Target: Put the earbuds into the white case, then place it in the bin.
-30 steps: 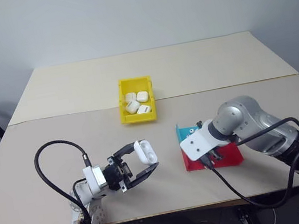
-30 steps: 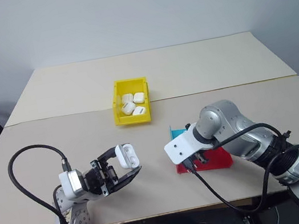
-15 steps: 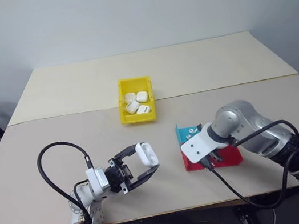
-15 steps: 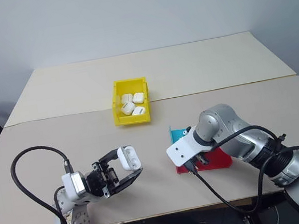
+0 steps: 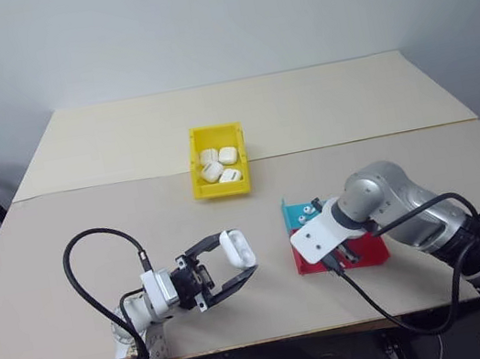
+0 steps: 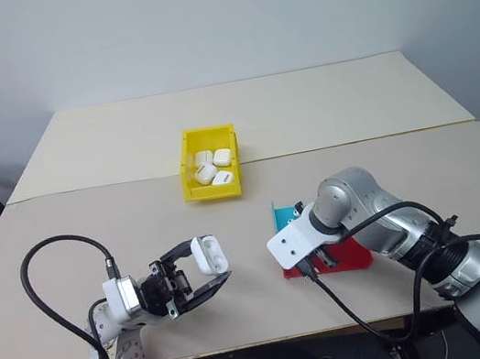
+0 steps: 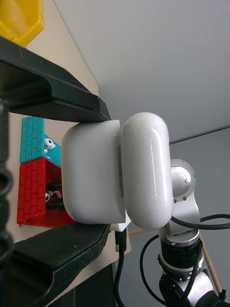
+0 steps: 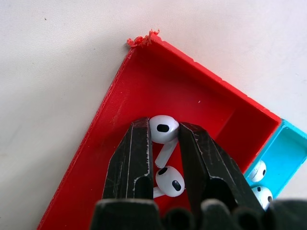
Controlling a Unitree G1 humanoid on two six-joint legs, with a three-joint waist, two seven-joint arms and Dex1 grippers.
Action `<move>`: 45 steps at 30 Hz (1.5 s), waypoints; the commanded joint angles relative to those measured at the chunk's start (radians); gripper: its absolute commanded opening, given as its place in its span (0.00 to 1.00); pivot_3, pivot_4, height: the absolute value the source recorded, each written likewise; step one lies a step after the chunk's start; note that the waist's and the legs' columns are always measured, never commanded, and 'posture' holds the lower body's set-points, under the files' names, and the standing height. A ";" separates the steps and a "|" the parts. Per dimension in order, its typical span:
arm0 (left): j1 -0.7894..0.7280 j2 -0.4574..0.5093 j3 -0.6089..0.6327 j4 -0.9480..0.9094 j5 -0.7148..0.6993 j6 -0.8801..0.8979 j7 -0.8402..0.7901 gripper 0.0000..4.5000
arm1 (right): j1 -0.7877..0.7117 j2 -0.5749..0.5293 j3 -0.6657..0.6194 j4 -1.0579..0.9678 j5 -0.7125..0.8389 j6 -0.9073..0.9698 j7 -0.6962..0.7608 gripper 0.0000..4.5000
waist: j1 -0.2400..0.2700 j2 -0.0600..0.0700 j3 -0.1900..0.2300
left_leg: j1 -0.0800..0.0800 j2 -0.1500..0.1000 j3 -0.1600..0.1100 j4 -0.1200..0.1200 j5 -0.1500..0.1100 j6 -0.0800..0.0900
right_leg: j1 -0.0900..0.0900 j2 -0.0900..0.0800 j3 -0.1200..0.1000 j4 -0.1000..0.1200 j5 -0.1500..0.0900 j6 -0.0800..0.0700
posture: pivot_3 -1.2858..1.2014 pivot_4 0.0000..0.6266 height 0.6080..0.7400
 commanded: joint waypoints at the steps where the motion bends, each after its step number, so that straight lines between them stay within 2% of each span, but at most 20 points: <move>1: -0.004 -0.006 0.008 -0.016 -0.006 -0.028 0.003 0.63 | 0.005 0.003 -0.020 -0.007 -0.006 0.000 0.000 0.14 | 0.000 0.000 0.000 | 0.000 0.000 0.000 0.000 0.000 0.000 | 0.000 0.000 0.000 0.000 0.000 0.000 | 0.52 0.24 1.00; 5: -0.020 -0.017 0.008 -0.027 -0.031 -0.018 -0.002 0.63 | 0.010 0.000 -0.098 -0.089 0.062 0.073 -0.001 0.14 | 0.001 0.000 0.000 | 0.000 0.000 0.000 0.000 0.000 0.000 | 0.000 0.000 0.000 0.000 0.000 0.000 | 0.52 0.24 1.00; 8: -0.029 -0.027 0.005 -0.061 -0.058 0.007 0.004 0.63 | 0.011 0.008 -0.216 -0.179 0.178 0.208 0.000 0.14 | 0.002 0.000 0.000 | -0.001 0.000 0.000 0.000 0.000 0.000 | -0.001 0.000 0.000 0.000 0.000 0.000 | 0.52 0.24 1.00; 10: -0.043 -0.032 -0.003 -0.094 -0.075 0.036 0.016 0.63 | 0.015 0.010 -0.338 -0.241 0.271 0.308 -0.024 0.14 | 0.003 0.000 0.000 | -0.001 0.000 -0.001 0.000 0.000 0.000 | -0.001 0.000 0.000 0.000 0.000 0.000 | 0.52 0.24 1.00; 15: -0.111 -0.060 -0.052 -0.193 -0.121 0.160 0.056 0.63 | 0.100 -0.028 -0.701 -0.344 0.538 0.408 -0.066 0.14 | 0.014 0.000 0.000 | -0.002 0.000 -0.003 0.001 0.000 0.000 | 0.001 0.000 -0.002 -0.001 0.000 0.000 | 0.52 0.24 1.00; 19: -0.149 -0.092 -0.064 -0.214 -0.172 0.231 0.056 0.63 | 0.119 -0.011 -0.870 -0.367 0.701 0.467 -0.150 0.14 | 0.006 0.001 0.000 | -0.001 -0.001 -0.003 0.001 0.000 0.001 | 0.003 0.000 -0.002 -0.002 0.001 0.001 | 0.52 0.24 1.00; 25: -0.215 -0.128 -0.093 -0.183 -0.163 0.270 0.020 0.63 | 0.124 0.169 -1.071 -0.419 1.086 0.544 -0.342 0.14 | 0.000 0.002 -0.001 | 0.001 0.001 -0.004 0.000 0.000 0.000 | 0.003 0.003 -0.001 0.000 0.001 0.000 | 0.52 0.24 1.00; 29: -0.215 -0.134 -0.099 -0.197 -0.161 0.291 0.018 0.63 | 0.133 0.261 -1.108 -0.419 1.314 0.544 -0.449 0.14 | 0.001 0.002 -0.001 | 0.000 0.001 -0.004 0.000 0.000 0.000 | 0.004 0.003 0.000 -0.001 0.001 0.000 | 0.52 0.24 1.00; 32: -0.212 -0.125 -0.094 -0.207 -0.155 0.307 0.021 0.63 | 0.173 0.289 -1.051 -0.450 1.361 0.496 -0.455 0.14 | 0.003 0.002 -0.001 | 0.000 0.001 -0.004 0.000 0.000 0.000 | 0.004 0.002 -0.001 -0.002 0.001 0.000 | 0.52 0.24 1.00; 40: -0.188 -0.110 -0.090 -0.242 -0.153 0.332 0.043 0.63 | 0.265 0.347 -0.837 -0.442 1.237 0.274 -0.387 0.14 | 0.002 0.004 -0.002 | 0.001 0.001 -0.004 0.000 0.000 0.000 | 0.005 0.003 -0.001 -0.001 0.001 0.000 | 0.52 0.24 1.00; 45: -0.179 -0.099 -0.089 -0.265 -0.144 0.350 0.058 0.63 | 0.269 0.371 -0.764 -0.383 1.133 0.113 -0.351 0.14 | 0.003 0.004 -0.002 | 0.001 0.001 -0.004 0.001 0.000 0.000 | 0.005 0.003 -0.001 -0.002 0.001 0.000 | 0.52 0.24 1.00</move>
